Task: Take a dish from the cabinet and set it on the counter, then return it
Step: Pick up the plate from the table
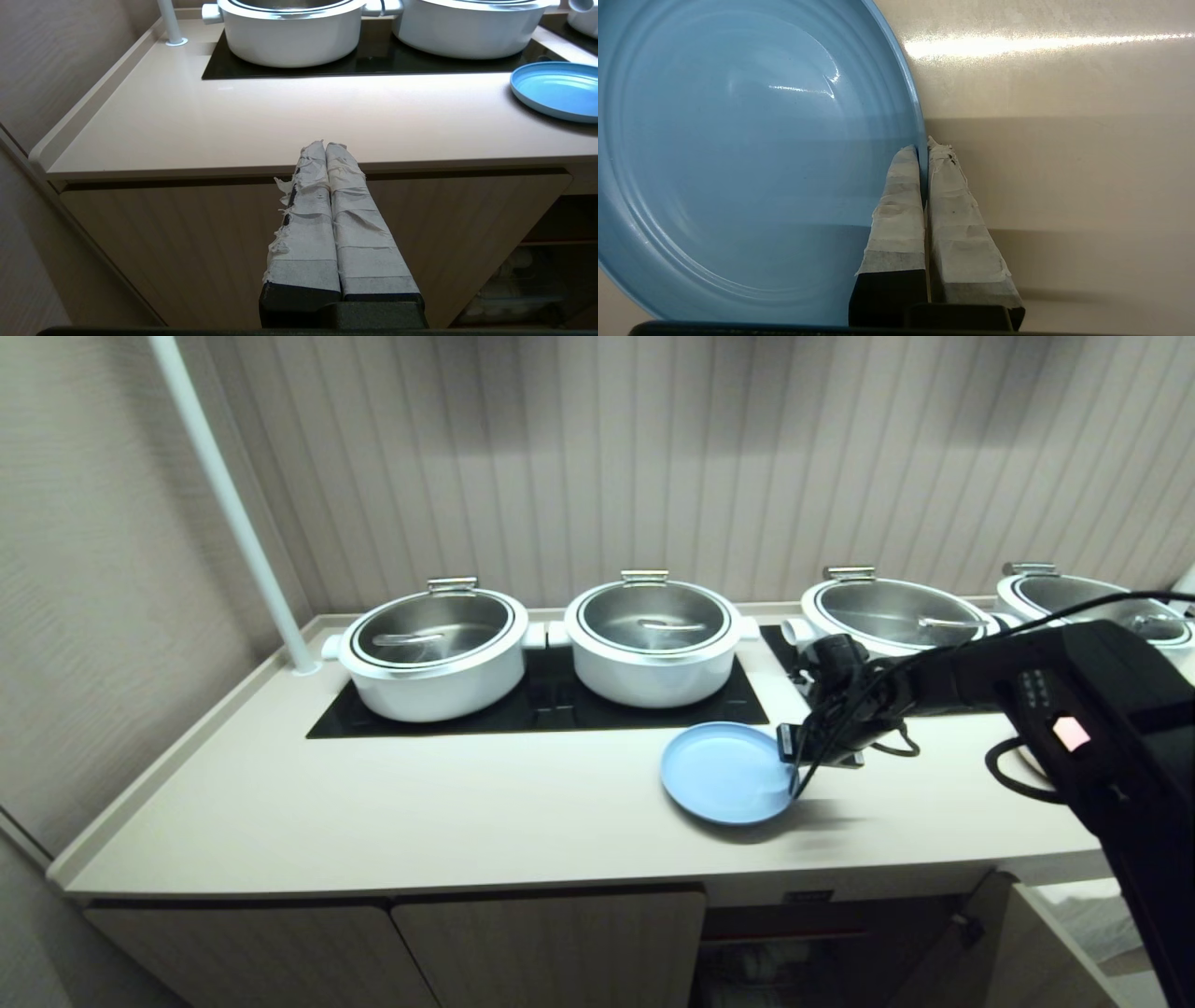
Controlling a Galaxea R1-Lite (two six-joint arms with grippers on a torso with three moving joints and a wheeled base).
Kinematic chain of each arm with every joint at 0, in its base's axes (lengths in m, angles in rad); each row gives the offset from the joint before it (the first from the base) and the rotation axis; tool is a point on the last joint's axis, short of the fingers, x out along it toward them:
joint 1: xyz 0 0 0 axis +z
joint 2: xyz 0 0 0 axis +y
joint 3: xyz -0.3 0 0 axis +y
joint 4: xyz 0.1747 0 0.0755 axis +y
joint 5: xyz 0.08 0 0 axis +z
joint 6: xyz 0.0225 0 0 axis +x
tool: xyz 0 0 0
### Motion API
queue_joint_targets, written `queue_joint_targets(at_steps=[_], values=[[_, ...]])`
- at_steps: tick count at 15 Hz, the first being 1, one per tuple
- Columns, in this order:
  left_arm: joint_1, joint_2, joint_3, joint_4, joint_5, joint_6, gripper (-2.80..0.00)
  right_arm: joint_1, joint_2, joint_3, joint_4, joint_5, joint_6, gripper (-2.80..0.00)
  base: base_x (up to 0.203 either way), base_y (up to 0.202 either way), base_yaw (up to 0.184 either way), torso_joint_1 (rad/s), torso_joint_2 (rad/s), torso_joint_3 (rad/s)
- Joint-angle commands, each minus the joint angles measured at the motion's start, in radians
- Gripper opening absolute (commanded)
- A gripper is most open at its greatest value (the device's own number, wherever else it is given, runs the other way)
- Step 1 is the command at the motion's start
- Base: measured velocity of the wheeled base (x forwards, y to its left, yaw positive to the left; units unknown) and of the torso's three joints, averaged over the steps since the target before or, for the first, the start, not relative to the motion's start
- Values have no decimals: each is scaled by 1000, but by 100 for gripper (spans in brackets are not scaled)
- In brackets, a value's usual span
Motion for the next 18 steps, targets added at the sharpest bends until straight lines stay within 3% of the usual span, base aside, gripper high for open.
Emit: queue_joint_targets(at_steps=[1, 8, 12, 18], values=[[0, 0, 0, 0, 1, 0, -280, 3, -14, 1, 2, 1, 20, -280, 0, 0, 0, 0, 0, 0], [0, 0, 0, 0, 0, 0, -280, 11, -60, 50, 3, 1, 92, -280, 0, 0, 0, 0, 0, 0], [0, 0, 0, 0, 1, 0, -280, 24, -77, 57, -3, 1, 197, -280, 0, 0, 0, 0, 0, 0], [0, 0, 0, 0, 1, 0, -280, 30, -100, 64, 1, 2, 229, -280, 0, 0, 0, 0, 0, 0]])
